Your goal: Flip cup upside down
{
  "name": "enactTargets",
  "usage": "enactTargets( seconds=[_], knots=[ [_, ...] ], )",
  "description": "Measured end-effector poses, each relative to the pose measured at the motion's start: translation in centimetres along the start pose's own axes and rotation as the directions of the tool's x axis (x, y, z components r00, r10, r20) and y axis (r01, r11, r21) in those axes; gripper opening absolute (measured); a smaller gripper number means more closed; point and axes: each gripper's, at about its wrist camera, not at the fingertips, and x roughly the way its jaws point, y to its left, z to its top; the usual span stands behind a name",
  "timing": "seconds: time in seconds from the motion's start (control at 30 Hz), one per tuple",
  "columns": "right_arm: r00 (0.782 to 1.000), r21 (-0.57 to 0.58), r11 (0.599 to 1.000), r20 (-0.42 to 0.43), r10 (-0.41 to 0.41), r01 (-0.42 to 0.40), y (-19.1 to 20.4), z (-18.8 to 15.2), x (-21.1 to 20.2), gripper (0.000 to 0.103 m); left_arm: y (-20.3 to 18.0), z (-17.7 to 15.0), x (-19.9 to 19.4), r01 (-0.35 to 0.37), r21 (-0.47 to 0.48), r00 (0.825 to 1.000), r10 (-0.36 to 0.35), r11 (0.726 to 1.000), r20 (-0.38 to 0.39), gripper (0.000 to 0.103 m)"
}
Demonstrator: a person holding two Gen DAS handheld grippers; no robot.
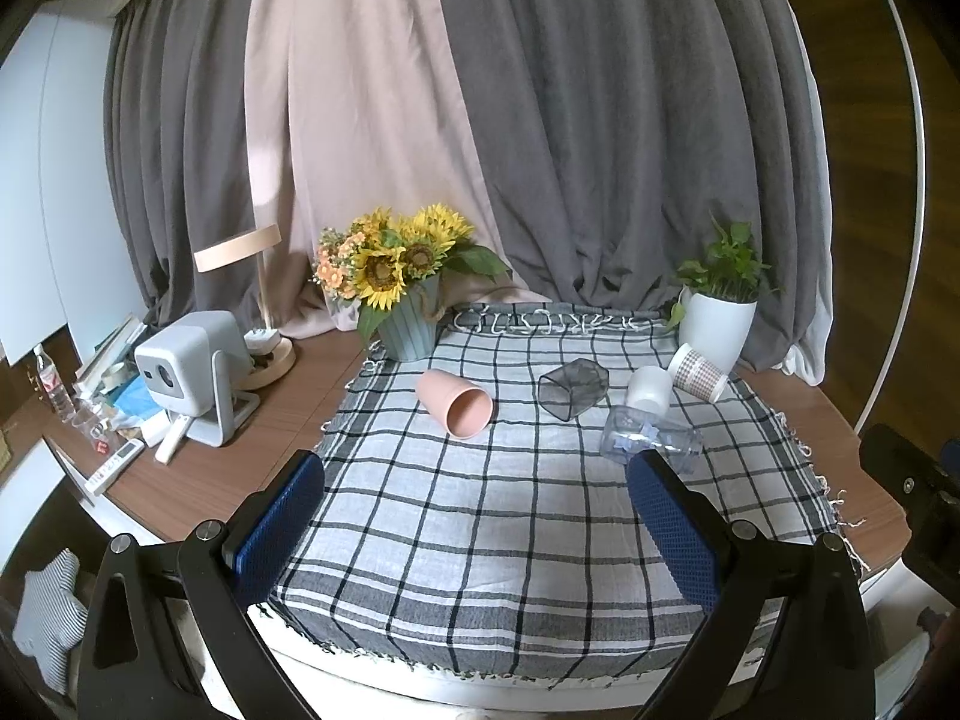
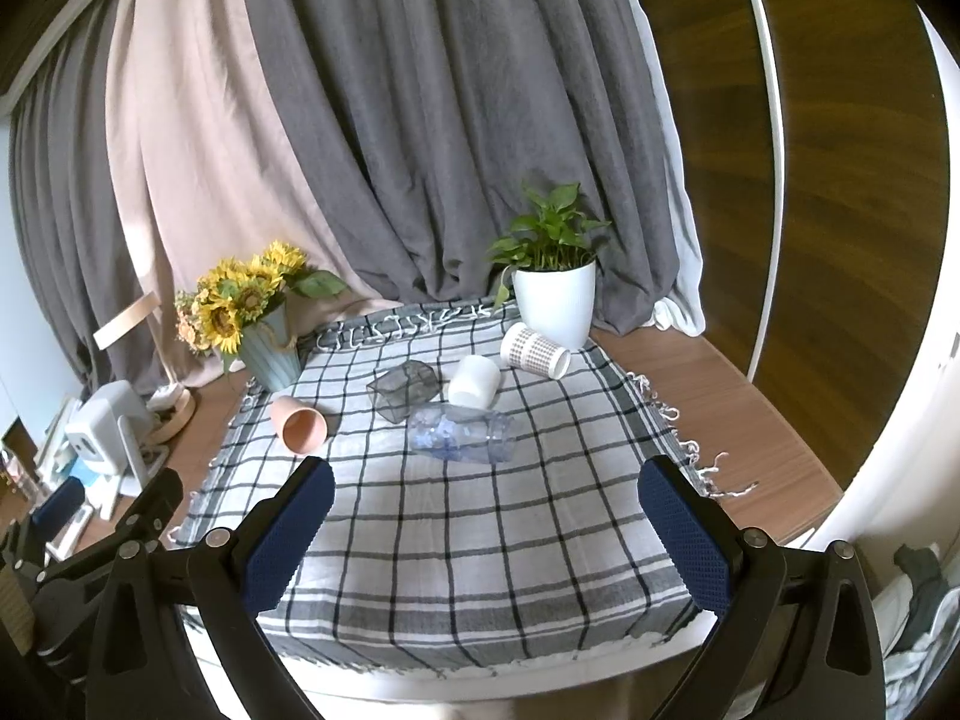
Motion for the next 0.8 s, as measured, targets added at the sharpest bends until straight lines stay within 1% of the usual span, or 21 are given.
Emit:
enactTargets(
  seconds=[0.8],
  knots=[
    [1.0, -0.001, 1.0, -0.004, 0.003, -0.003, 0.4, -0.38, 0.25, 0.102, 0.03, -0.27, 0.38, 0.003, -0.001, 1.0, -0.003, 1.0, -0.009, 0.103]
  ],
)
